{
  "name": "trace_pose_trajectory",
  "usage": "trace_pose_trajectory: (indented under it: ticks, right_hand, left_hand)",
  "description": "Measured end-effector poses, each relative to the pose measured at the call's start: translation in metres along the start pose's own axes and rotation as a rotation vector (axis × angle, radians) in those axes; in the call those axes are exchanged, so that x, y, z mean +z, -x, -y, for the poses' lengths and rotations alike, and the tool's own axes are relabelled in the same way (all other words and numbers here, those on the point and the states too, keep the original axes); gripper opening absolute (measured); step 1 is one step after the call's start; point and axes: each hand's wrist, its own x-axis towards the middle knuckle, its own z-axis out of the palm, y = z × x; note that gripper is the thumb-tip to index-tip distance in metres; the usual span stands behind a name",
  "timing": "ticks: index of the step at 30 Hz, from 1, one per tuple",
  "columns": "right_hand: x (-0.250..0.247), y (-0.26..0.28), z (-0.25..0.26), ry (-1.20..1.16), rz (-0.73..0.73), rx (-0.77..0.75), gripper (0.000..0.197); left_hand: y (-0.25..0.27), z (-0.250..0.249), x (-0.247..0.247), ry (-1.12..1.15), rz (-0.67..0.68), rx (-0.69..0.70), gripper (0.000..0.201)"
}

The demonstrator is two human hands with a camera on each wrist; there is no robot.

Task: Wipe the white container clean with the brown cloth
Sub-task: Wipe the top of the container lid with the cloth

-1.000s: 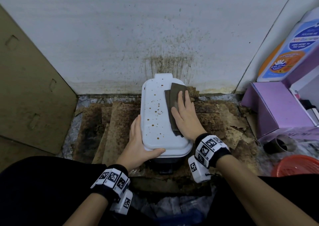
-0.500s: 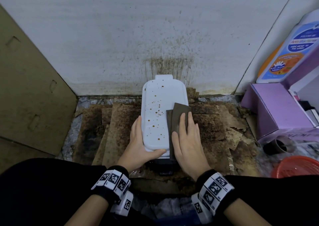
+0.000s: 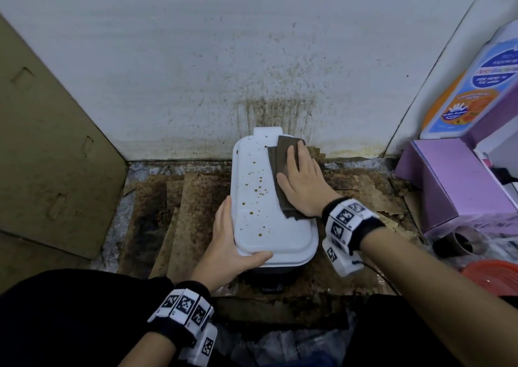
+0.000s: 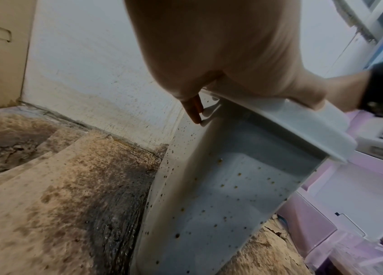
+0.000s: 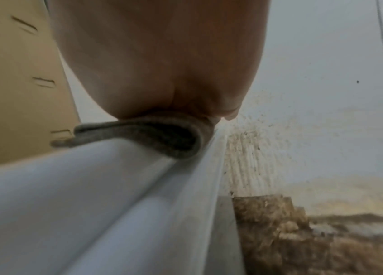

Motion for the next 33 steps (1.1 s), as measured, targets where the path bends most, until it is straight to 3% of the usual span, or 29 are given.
trace_pose_trajectory:
  ticks: [5, 11, 15, 29, 33]
  right_hand:
    - [-0.023, -0.043, -0.008, -0.048, 0.082, -0.006, 0.068]
    - [-0.023, -0.054, -0.013, 0.110, -0.010, -0.080, 0.064]
    - [-0.019, -0.046, -0.015, 0.067, -0.011, -0.105, 0.064]
    - [0.036, 0.088, 0.015, -0.039, -0.148, -0.101, 0.061]
    - [0.043, 0.098, 0.017, -0.090, -0.171, -0.072, 0.061]
  left_hand:
    - [-0.002, 0.000, -0.001, 0.013, -0.002, -0.002, 0.140]
    - [-0.002, 0.000, -0.001, 0.001, -0.002, 0.005, 0.138]
    - [-0.001, 0.001, 0.000, -0.008, -0.010, 0.013, 0.139]
    - [0.000, 0.001, 0.002, -0.023, -0.026, 0.013, 0.142]
    - [0.001, -0.001, 0.003, -0.017, -0.020, 0.011, 0.141]
